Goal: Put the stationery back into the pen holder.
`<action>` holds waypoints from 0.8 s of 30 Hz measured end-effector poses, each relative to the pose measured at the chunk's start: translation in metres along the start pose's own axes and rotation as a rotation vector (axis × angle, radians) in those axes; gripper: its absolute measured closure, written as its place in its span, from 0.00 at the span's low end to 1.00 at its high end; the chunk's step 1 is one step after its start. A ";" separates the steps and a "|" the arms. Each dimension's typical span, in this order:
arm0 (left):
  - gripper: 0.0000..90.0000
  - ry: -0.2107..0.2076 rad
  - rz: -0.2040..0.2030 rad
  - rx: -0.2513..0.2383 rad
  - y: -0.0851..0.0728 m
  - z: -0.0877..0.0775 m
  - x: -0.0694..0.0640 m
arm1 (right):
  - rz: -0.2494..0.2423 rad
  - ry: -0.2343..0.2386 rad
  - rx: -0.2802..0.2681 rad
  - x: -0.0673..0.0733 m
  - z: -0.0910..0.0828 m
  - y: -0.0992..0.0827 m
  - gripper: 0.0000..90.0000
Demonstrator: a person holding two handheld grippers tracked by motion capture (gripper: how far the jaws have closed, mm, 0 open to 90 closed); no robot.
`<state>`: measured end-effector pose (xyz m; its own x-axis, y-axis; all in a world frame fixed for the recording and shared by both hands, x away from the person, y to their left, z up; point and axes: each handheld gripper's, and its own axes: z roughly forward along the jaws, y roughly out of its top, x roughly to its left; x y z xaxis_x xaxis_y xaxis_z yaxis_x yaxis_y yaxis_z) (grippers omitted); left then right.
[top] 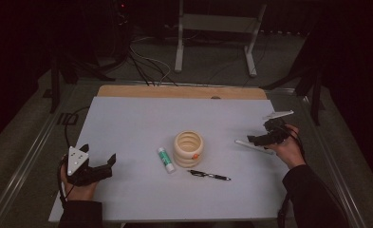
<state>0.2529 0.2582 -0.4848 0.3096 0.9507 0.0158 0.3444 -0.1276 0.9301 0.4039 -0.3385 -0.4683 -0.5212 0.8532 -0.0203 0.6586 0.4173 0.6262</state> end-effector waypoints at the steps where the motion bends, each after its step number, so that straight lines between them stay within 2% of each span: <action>1: 0.00 0.000 0.000 0.000 0.000 0.000 0.000 | -0.001 -0.001 0.005 -0.001 0.001 -0.001 0.06; 12: 0.00 0.003 0.000 0.002 0.000 0.000 0.000 | 0.011 0.013 0.049 -0.007 0.007 -0.007 0.10; 24: 0.00 0.002 0.002 0.003 0.000 0.001 0.000 | -0.025 0.032 0.110 -0.004 0.015 -0.008 0.17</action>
<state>0.2532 0.2578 -0.4853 0.3085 0.9510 0.0189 0.3465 -0.1309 0.9289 0.4096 -0.3406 -0.4849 -0.5541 0.8324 -0.0086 0.6998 0.4714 0.5367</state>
